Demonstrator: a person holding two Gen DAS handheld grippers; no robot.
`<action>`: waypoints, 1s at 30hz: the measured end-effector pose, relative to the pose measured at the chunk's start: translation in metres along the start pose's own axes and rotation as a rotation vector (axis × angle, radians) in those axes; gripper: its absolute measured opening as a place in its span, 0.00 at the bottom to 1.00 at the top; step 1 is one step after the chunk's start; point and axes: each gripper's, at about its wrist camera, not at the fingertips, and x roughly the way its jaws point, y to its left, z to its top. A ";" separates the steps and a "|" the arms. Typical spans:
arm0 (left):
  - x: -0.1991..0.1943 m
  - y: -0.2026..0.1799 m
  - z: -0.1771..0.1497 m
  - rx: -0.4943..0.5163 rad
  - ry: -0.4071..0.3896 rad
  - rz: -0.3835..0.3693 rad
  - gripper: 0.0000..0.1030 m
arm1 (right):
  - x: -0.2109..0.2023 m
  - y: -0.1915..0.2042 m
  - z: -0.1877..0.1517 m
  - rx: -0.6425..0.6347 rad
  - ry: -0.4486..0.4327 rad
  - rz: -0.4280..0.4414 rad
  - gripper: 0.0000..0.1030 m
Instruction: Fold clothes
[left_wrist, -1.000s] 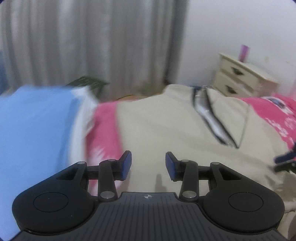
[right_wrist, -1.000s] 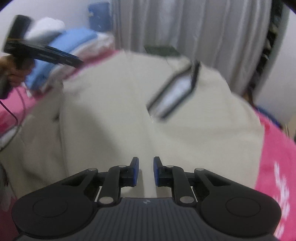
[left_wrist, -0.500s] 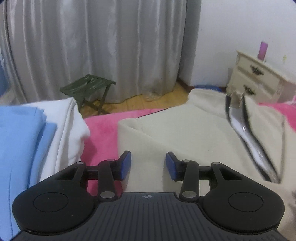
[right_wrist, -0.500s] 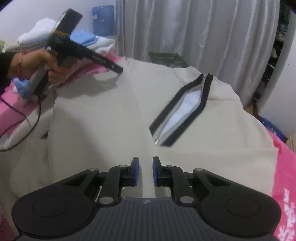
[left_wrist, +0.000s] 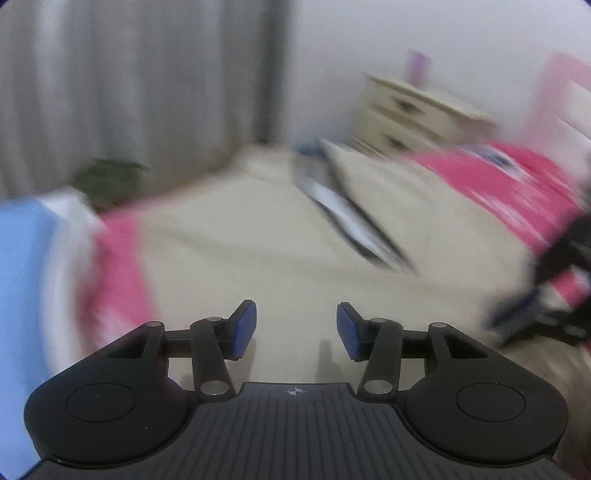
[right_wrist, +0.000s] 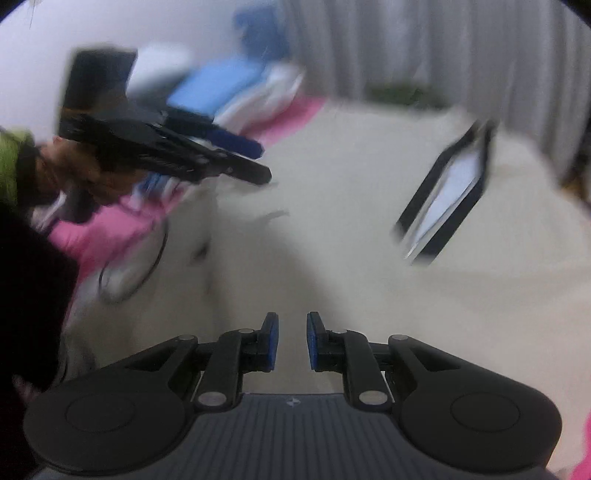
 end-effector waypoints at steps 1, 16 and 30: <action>0.006 -0.013 -0.010 0.022 0.037 -0.012 0.47 | 0.008 0.005 -0.003 -0.014 0.042 0.002 0.17; 0.020 -0.055 -0.036 0.112 0.126 0.085 0.48 | 0.029 0.031 0.007 -0.006 0.084 0.028 0.18; 0.023 -0.056 -0.036 0.099 0.139 0.097 0.48 | 0.012 0.015 0.017 0.105 -0.016 -0.043 0.17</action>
